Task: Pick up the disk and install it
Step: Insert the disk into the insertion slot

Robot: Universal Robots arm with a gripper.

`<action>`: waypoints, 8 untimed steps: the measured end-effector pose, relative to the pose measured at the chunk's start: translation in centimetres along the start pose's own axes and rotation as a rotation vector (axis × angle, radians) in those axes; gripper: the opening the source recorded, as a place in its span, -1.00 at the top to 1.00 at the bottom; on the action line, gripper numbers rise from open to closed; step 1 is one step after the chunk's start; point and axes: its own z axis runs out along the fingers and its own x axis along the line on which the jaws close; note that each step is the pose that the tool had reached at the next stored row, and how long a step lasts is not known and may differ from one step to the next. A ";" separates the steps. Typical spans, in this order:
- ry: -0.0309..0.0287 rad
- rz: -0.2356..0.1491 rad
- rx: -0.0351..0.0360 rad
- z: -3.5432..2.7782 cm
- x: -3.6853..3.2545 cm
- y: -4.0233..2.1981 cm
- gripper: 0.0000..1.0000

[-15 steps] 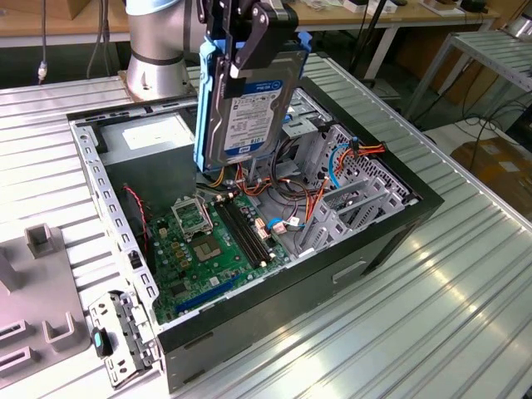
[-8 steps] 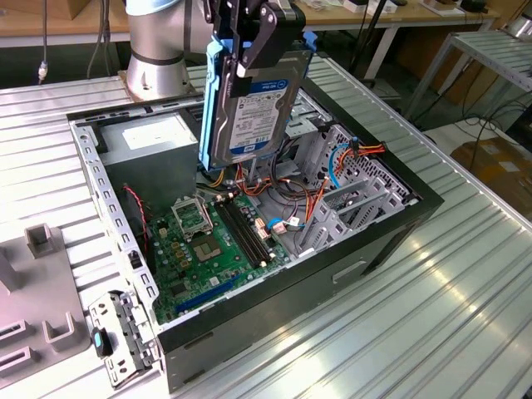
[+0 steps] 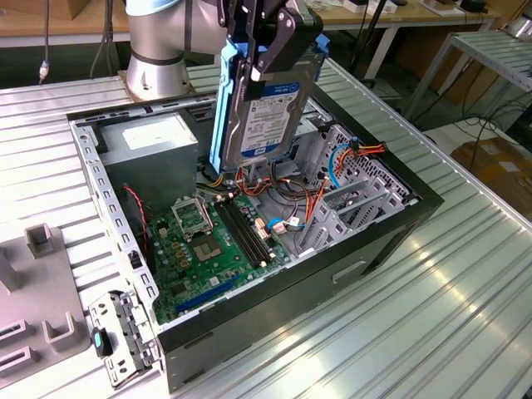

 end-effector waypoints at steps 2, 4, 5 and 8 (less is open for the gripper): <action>0.0004 0.000 0.0000 0.02 0.33 -0.02 0.26; 0.0010 0.000 0.0000 0.02 0.61 -0.04 0.26; 0.0015 0.000 0.0001 0.02 0.78 -0.05 0.26; 0.0030 0.000 0.0001 0.03 1.13 -0.10 0.26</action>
